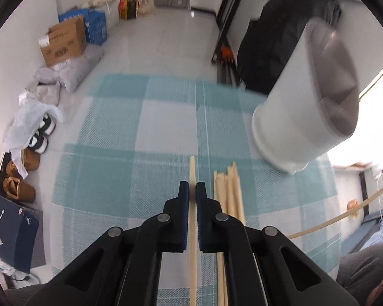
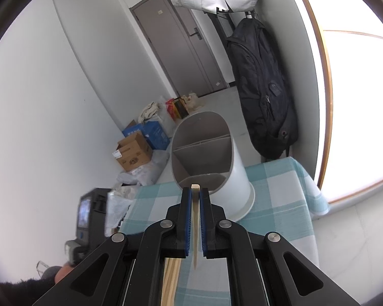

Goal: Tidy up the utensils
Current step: 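Carry the held chopsticks in both grippers up toward the white utensil holder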

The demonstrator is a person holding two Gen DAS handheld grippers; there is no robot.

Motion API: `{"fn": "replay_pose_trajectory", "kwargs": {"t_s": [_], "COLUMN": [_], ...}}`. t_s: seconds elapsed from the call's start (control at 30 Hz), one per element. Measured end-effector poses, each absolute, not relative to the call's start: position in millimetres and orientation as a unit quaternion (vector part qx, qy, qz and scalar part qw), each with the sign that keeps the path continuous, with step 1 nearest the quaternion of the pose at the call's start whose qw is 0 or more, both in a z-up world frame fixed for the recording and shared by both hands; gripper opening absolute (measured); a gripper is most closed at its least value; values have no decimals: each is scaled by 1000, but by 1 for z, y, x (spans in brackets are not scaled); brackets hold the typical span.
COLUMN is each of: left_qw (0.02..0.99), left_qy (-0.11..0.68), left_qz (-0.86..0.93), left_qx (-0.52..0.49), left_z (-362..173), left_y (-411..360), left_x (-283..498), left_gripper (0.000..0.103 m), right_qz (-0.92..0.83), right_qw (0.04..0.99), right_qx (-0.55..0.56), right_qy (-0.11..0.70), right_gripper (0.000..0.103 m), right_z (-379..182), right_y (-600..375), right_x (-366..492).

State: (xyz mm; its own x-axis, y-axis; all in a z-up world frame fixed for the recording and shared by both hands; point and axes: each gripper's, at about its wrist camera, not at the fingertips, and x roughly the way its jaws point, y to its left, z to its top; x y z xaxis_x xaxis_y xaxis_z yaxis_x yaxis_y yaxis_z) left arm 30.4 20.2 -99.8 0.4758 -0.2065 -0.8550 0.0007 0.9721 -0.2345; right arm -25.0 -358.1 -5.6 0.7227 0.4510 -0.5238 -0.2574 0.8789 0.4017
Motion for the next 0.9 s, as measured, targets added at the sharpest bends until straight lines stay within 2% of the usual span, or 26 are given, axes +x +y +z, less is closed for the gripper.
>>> {"fn": "replay_pose_trajectory", "kwargs": {"t_s": [0.27, 0.7, 0.9], "left_qw": [903, 923, 929], "left_qy": [402, 353, 335], "left_qz": [-72, -130, -137], "left_qx": [-132, -78, -84], "left_z": [-52, -22, 2], "left_y": [16, -3, -7], "left_x": [6, -12, -11], "left_gripper": [2, 1, 1], "right_qz": [199, 201, 201], "right_qw": [921, 927, 929], "right_qx": [124, 110, 115], "right_qy": [312, 296, 290], "right_gripper": [6, 5, 5], "right_z": [-4, 14, 24], "right_y": [-345, -333, -337], "right_x": [-34, -45, -45]}}
